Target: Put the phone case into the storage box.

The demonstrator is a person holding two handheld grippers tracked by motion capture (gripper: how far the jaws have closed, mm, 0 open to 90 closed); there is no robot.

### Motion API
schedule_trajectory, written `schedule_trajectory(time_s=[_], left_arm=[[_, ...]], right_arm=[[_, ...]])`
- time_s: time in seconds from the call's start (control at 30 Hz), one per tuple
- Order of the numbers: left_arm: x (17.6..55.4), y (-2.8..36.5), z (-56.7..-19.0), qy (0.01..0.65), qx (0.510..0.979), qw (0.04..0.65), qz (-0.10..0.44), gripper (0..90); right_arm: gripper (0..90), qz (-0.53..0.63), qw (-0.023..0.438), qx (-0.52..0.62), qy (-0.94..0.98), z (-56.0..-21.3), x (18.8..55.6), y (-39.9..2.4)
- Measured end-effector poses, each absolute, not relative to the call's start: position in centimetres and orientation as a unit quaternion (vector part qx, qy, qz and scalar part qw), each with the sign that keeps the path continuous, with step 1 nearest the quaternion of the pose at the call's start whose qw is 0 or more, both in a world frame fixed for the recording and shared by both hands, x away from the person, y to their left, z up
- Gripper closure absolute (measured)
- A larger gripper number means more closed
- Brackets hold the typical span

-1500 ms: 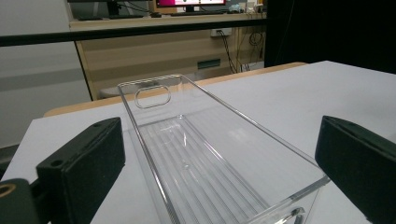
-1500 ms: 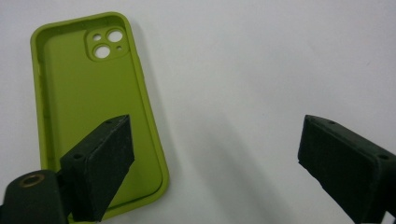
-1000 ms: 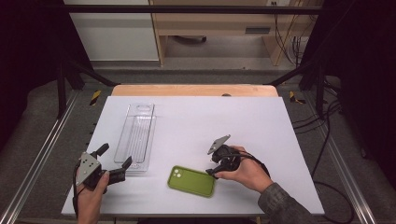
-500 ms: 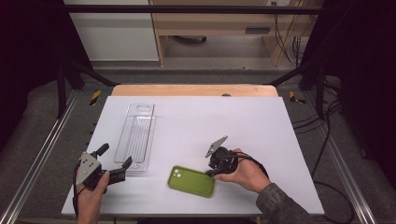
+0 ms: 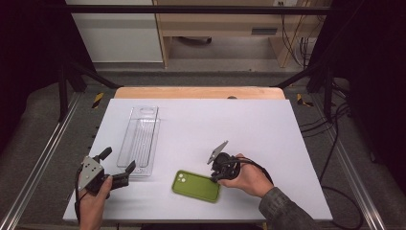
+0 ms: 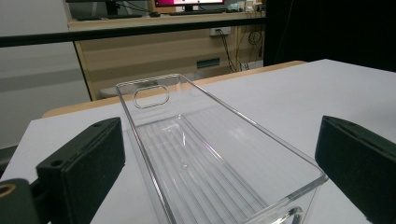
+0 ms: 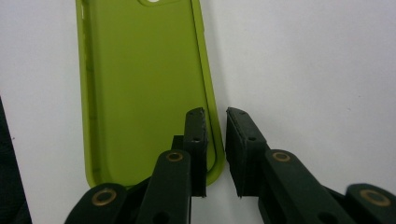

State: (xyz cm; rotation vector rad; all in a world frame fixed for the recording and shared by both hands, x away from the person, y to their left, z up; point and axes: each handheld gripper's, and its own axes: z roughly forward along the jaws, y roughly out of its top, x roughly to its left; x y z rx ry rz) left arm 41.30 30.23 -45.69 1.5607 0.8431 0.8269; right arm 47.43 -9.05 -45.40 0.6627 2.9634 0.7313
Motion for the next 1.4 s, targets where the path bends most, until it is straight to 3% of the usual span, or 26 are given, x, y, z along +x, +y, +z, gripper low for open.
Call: schedule_trajectory(time_s=[0.67, 1.03, 1.4], left_arm=[[40.7, 29.8, -45.4, 0.361, 0.664, 0.555, 0.347, 1.3], [39.9, 28.9, -42.9, 0.368, 0.684, 0.526, 0.345, 1.9], [41.3, 25.8, -39.7, 0.387, 0.716, 0.502, 0.293, 2.8]], right_arm=[[84.9, 0.214, 0.006, 0.179, 0.96, -45.2, 47.9, -8.5], [88.1, 0.219, 0.054, 0.154, 0.962, -45.2, 47.2, -8.4], [88.1, 0.237, 0.092, 0.161, 0.954, -44.0, 46.6, -8.9]])
